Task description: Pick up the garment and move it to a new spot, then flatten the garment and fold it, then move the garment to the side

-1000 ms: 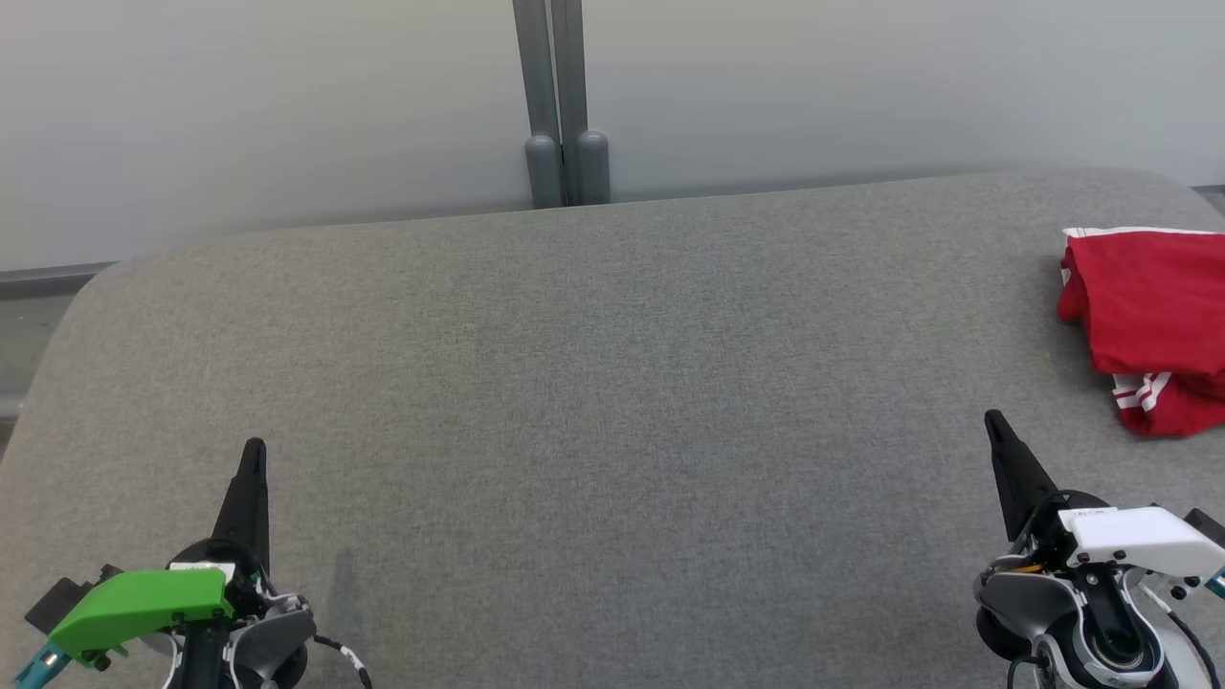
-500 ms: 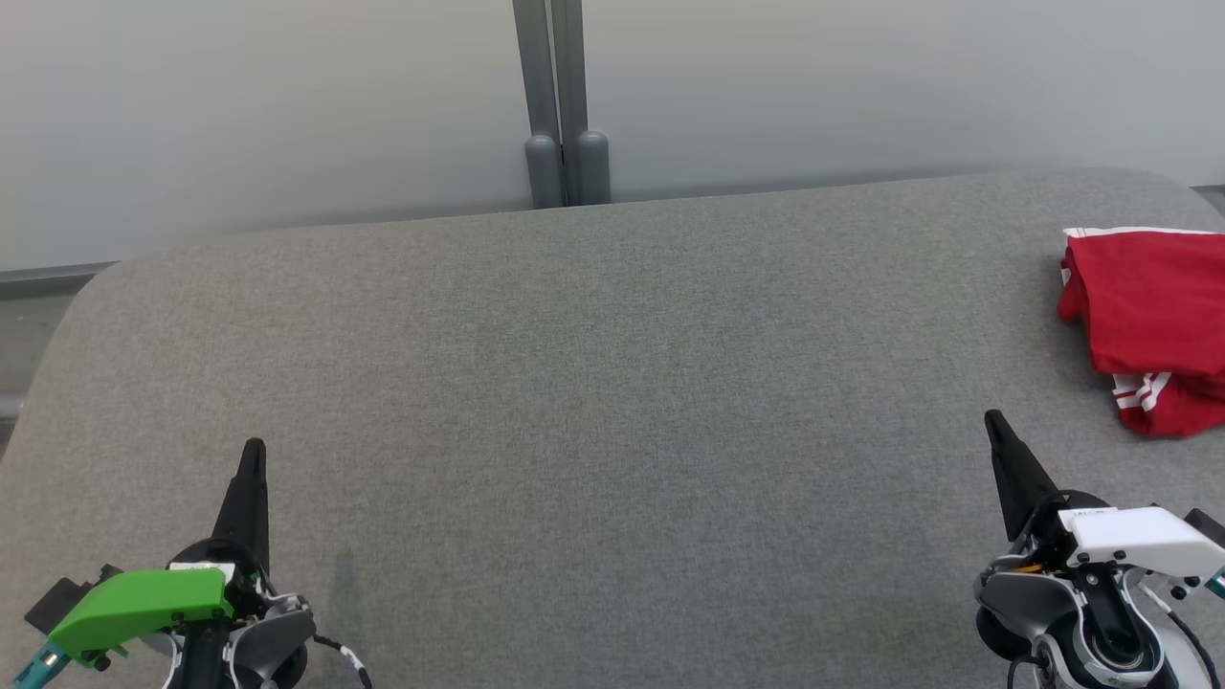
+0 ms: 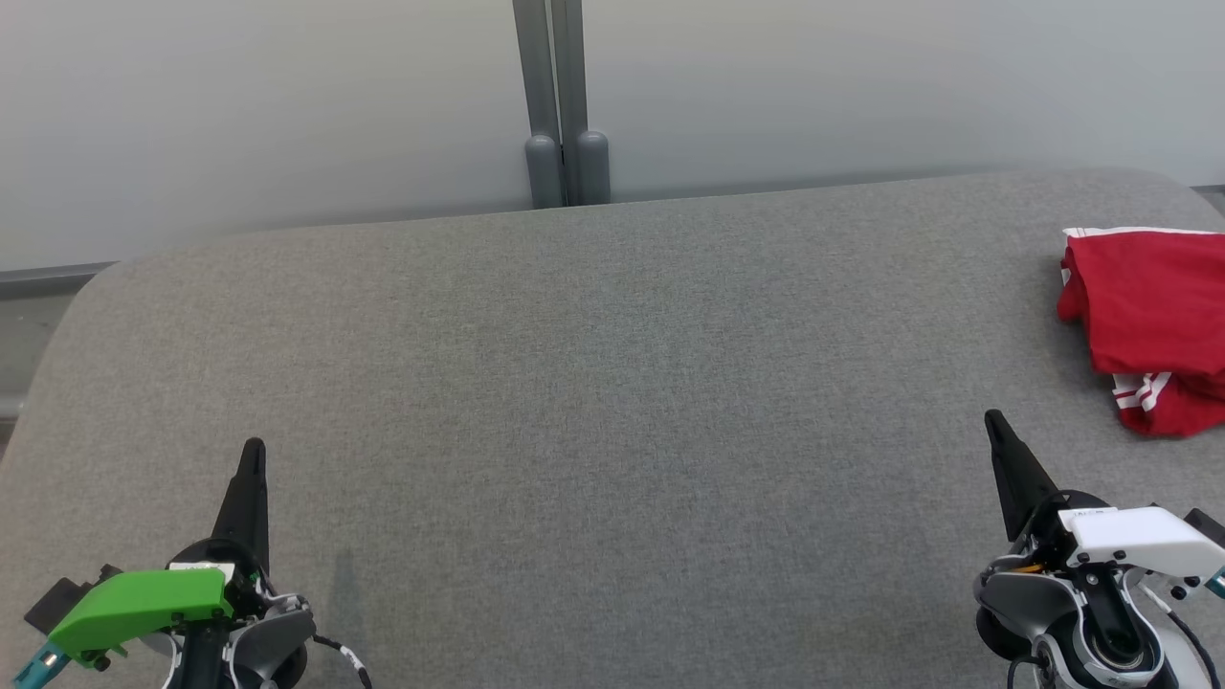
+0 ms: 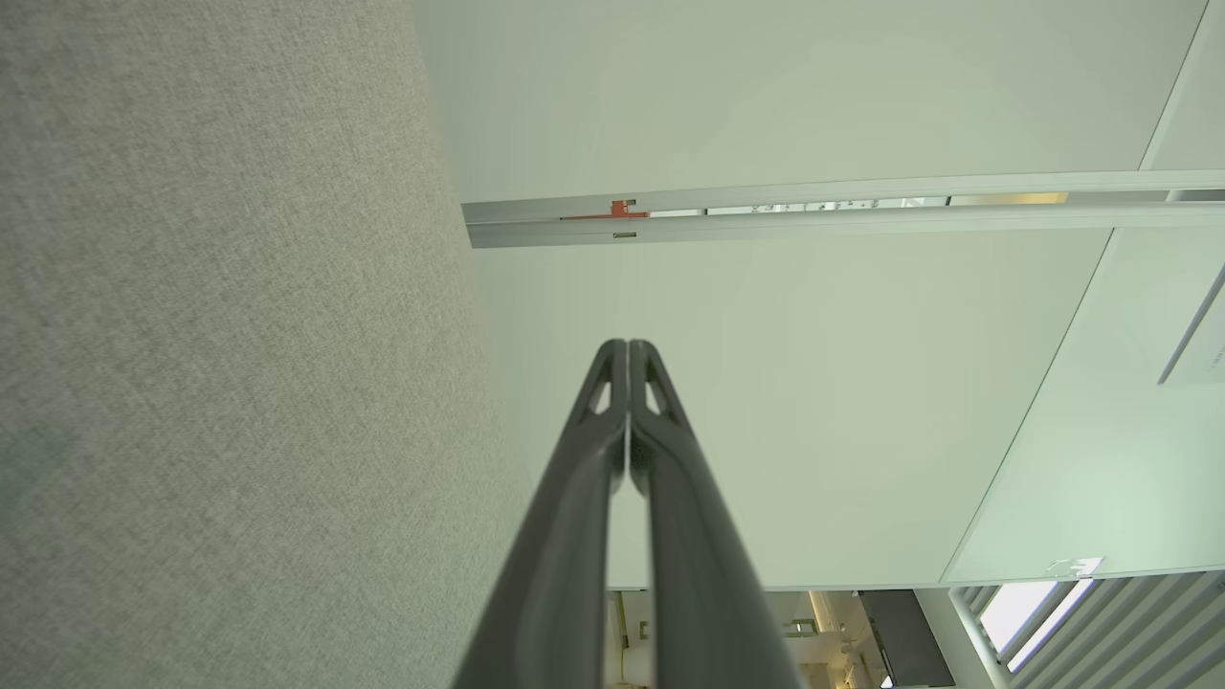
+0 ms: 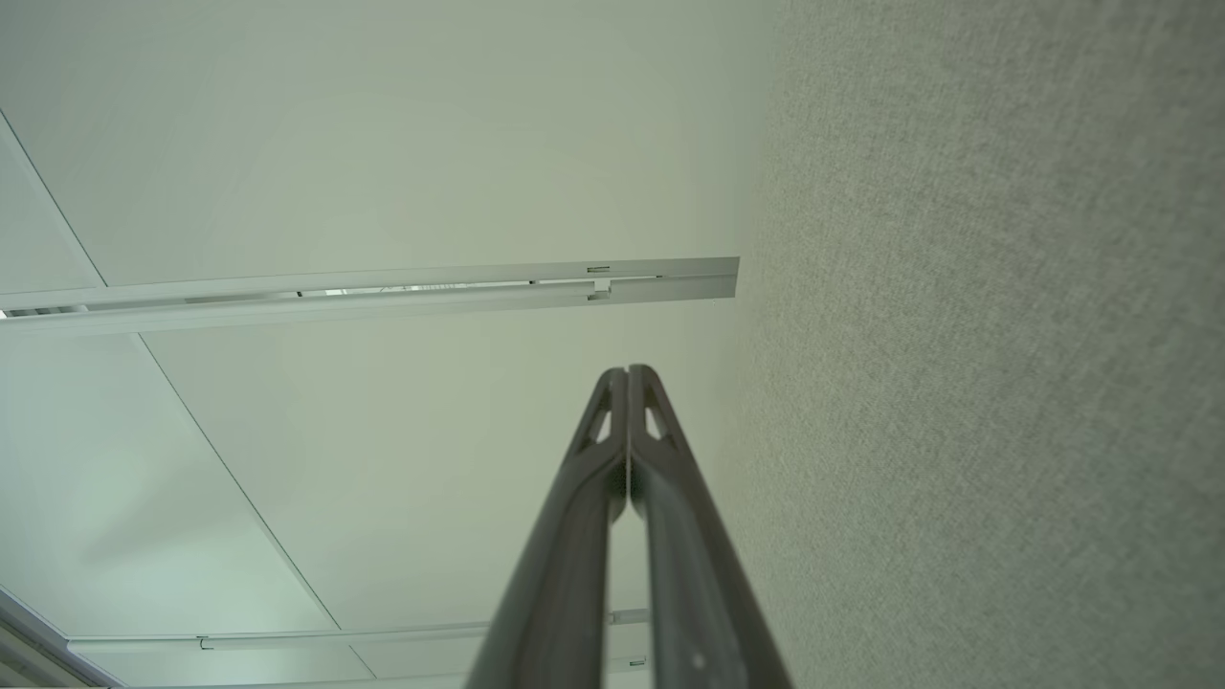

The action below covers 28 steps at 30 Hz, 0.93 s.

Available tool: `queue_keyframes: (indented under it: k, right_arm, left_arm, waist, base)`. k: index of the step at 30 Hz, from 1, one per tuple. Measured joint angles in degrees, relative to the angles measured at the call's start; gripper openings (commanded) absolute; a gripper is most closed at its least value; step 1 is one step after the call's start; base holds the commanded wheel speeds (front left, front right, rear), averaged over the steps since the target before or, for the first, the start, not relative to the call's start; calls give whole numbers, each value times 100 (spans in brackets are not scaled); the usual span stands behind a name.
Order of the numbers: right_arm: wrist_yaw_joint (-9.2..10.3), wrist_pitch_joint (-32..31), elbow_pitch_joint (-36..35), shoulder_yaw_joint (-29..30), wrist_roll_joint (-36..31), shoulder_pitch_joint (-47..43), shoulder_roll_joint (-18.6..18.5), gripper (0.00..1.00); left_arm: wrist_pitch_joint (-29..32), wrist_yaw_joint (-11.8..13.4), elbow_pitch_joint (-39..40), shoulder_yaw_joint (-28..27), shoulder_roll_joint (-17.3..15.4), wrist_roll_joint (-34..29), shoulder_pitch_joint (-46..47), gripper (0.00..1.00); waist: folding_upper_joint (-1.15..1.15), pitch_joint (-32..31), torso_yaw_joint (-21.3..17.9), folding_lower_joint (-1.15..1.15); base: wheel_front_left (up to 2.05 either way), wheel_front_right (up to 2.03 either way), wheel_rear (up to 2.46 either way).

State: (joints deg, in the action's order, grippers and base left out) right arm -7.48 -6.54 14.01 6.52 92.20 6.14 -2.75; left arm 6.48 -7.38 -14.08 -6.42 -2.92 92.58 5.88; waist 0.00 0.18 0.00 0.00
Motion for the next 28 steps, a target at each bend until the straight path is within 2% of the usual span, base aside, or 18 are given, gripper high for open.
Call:
queue_keyframes:
  k: [28]
  right_arm:
    - [0,0,0,0,0,0,0,0]
  left_arm:
    - [1,0,0,-5,3,0,1,0]
  waist:
    - [0,0,0,0]
  base:
    - [0,0,0]
